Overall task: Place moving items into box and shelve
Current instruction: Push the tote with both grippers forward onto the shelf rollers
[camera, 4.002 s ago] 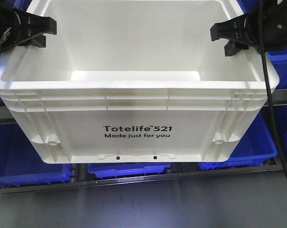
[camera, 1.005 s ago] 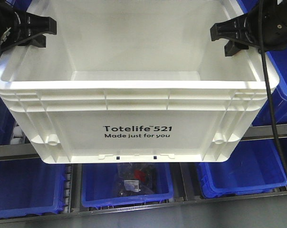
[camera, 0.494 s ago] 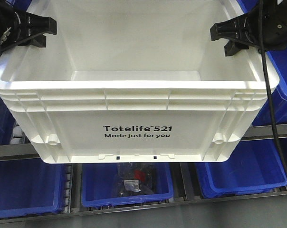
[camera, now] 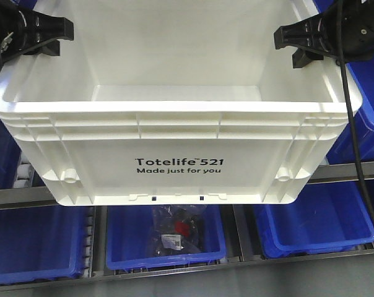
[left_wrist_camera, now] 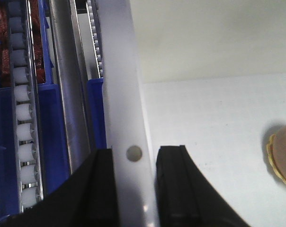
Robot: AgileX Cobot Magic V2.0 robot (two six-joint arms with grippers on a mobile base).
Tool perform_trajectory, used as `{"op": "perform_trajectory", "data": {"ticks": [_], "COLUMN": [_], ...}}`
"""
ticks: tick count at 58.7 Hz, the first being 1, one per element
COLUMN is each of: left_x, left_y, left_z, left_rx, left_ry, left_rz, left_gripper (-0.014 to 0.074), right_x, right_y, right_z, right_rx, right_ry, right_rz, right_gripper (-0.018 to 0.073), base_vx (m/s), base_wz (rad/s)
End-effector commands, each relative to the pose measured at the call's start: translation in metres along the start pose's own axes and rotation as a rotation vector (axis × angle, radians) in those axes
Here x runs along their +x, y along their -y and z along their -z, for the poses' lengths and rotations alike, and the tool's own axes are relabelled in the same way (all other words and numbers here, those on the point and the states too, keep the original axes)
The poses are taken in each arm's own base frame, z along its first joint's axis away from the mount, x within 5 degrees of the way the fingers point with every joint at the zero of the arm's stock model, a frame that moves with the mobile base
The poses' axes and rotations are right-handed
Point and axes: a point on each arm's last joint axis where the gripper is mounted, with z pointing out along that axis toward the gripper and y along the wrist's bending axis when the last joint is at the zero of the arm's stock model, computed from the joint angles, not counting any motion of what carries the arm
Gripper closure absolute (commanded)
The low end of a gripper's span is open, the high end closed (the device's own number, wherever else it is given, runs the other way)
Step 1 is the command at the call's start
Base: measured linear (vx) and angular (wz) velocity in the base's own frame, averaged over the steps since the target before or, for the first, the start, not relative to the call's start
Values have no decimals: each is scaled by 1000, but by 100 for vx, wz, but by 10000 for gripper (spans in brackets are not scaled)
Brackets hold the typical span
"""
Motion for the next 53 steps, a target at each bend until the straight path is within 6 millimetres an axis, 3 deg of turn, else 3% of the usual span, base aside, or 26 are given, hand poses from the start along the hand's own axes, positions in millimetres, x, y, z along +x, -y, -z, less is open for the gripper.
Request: {"op": "perform_trajectory", "data": {"ticks": [1, 28, 41, 53], "left_x": [-22, -32, -16, 1], "left_y": [0, 5, 4, 2], "left_z": [28, 11, -11, -17], "left_rx": [30, 51, 59, 93], "left_ry": [221, 312, 308, 388], "left_rz": [-19, -55, -88, -107], "left_gripper": [594, 594, 594, 594], "right_x": [-17, -27, -30, -15], "right_y": [5, 6, 4, 4], "right_z": [27, 27, 26, 0], "right_rx": [6, 34, 25, 7], "right_ry": [193, 306, 347, 365], "right_rz": [26, 81, 131, 152], "right_gripper": [564, 564, 564, 564], "base_vx": [0, 0, 0, 0], "base_wz": [0, 0, 0, 0]}}
